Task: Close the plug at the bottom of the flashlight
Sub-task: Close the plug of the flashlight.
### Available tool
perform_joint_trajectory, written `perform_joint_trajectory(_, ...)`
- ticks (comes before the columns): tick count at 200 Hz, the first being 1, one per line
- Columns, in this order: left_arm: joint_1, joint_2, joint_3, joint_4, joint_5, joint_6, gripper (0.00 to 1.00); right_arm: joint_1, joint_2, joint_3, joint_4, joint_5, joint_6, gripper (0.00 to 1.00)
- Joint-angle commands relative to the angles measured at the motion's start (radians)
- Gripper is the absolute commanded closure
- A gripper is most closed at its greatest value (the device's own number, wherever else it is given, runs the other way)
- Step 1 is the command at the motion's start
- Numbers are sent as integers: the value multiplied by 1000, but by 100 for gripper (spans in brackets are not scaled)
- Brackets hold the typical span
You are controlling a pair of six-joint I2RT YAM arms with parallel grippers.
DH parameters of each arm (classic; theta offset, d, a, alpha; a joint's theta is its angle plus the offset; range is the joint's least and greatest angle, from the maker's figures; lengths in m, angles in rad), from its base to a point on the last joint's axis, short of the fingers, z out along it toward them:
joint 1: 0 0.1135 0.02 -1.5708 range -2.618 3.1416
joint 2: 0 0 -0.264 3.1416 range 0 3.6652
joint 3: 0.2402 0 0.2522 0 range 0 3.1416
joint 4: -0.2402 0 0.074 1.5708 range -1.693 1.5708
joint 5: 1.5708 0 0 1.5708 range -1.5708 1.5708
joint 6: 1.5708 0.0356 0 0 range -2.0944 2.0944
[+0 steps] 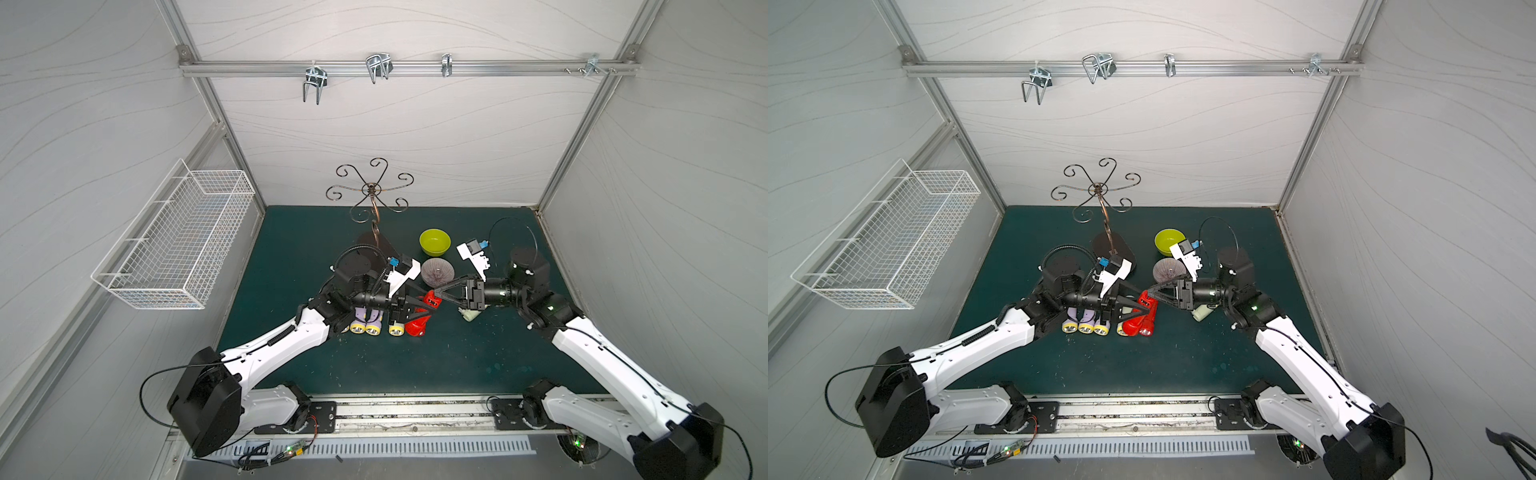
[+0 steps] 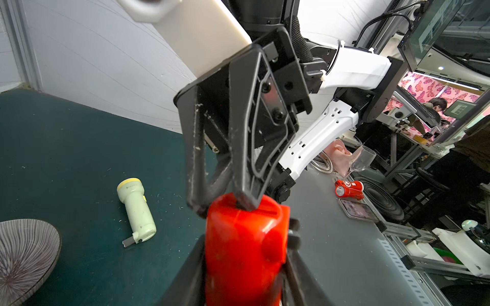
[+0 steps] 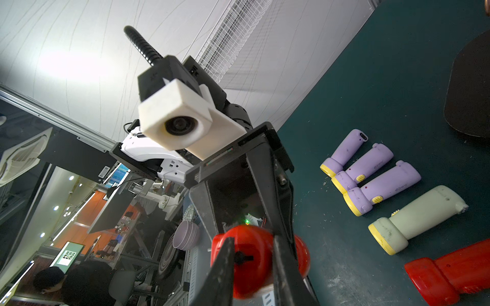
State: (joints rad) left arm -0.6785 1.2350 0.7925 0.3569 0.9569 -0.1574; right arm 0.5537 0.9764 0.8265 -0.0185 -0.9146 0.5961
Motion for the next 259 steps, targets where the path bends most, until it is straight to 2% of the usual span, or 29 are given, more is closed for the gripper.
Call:
perform_joint_trajectory(1,7,-19,36,91,-71,1,100,38,-20,-29,-27,-82,-1,81)
perform_joint_trajectory(78,7,-28,40,91,-88,-18,100,33,7,-41,-89,-35,-36,92)
perform_joint_trajectory(118,7,-3,58,40,-124,-37,100,-66,-26,-16,-129,6,-41,93)
perform_joint_trajectory(130,7,5,62,18,-154,-42,100,-88,-58,6,-203,70,-73,93)
perform_joint_trajectory(152,7,25,83,-23,-214,-66,100,-90,-117,37,-372,259,-162,93)
perform_joint_trajectory(159,7,28,89,-26,-222,-76,100,-90,-133,35,-397,290,-178,89)
perform_joint_trajectory(182,7,36,115,-47,-311,-137,100,-75,-175,7,-420,334,-177,63)
perform_joint_trajectory(201,7,48,137,-61,-378,-197,100,1,-207,2,-431,417,-181,44)
perform_joint_trajectory(231,7,61,142,-23,-375,-256,100,148,-211,28,-458,592,-232,39)
perform_joint_trajectory(259,6,60,122,37,-264,-250,100,156,-203,56,-441,596,-249,41)
